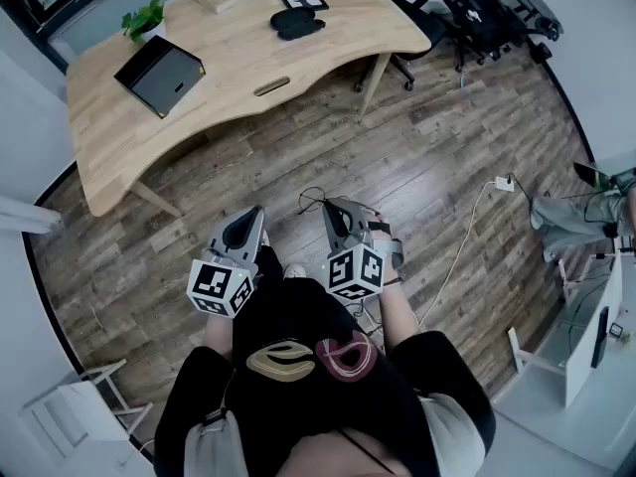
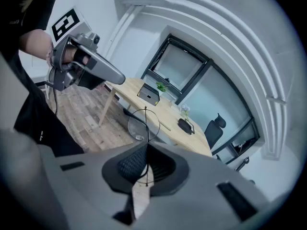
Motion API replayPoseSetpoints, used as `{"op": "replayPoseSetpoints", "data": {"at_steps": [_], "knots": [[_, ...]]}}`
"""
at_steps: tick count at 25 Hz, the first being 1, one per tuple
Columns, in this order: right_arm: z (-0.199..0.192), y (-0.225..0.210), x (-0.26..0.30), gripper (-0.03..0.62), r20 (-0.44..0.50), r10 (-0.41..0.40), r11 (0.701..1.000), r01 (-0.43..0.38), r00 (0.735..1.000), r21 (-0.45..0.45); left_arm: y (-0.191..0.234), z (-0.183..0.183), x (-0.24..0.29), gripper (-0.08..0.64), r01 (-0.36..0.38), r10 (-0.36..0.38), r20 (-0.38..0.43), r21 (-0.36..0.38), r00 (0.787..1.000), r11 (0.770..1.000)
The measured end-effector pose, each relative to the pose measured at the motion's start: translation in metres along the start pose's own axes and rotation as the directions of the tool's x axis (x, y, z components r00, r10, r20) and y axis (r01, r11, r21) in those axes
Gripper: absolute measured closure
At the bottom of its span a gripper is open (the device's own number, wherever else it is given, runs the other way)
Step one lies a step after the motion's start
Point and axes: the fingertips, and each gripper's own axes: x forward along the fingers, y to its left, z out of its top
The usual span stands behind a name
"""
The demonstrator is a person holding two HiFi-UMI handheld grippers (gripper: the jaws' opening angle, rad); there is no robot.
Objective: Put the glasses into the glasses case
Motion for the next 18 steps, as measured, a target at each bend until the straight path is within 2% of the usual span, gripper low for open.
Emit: {"op": "replayPoseSetpoints", "data": {"at_steps": [8, 18], "knots": [[0.005, -0.008, 0.008, 0.580, -0.017, -0.007, 1.000, 0.007, 1.000, 0.016, 0.003, 0.010, 0.016, 0.543, 0.045, -0.045, -0.003, 0.010, 0.999, 0.999], [0.035, -0.036, 0.059, 0.580, -0.024, -0.038, 0.997, 0.040, 0.999, 0.066, 0.064, 0.026, 0.061, 0.543, 0.109, -0.109, -0.002, -0.009, 0.994, 0.994]]}}
